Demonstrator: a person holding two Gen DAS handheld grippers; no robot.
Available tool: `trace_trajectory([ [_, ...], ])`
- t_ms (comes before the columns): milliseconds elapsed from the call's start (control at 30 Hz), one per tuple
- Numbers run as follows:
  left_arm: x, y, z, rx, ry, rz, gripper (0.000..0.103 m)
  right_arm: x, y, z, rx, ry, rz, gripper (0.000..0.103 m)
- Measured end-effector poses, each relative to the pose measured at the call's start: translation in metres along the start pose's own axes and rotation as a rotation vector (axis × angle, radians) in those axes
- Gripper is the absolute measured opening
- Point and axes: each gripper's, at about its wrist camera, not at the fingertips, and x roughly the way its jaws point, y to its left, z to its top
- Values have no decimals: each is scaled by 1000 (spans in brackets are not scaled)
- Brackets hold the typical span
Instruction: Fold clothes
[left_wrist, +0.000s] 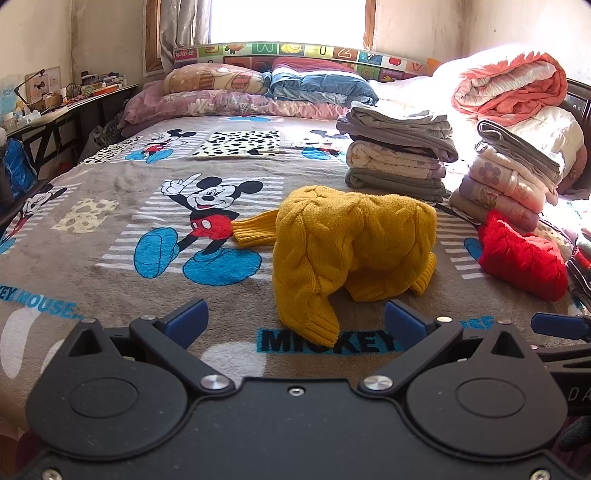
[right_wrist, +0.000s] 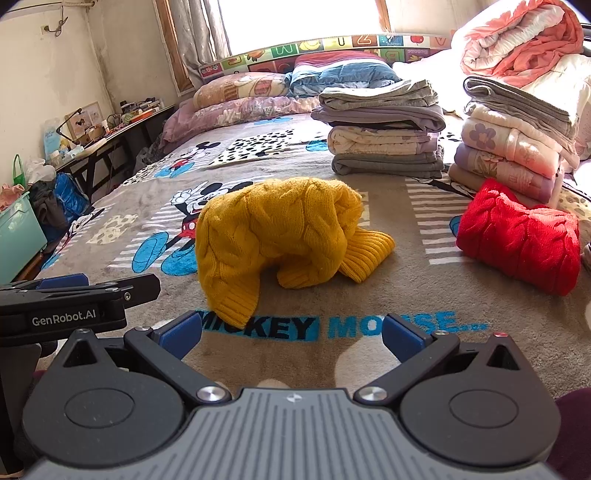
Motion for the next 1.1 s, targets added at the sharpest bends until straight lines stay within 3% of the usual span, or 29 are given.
trace_trajectory([
  [233,6,2,2,2,6,-14,103,3,0,-1,8,-1,5,103],
  [567,31,9,25,32,19,-45,103,16,-30,13,106,-42,76,103],
  [733,48,13,45,70,23,-79,103,29,-48,30,147,-79,108,103],
  [933,70,24,76,85,-30,-134,103,54,-69,55,198,-102,179,103],
  [1100,104,36,106,42,43,-169,102,83,-85,75,253,-120,234,103],
])
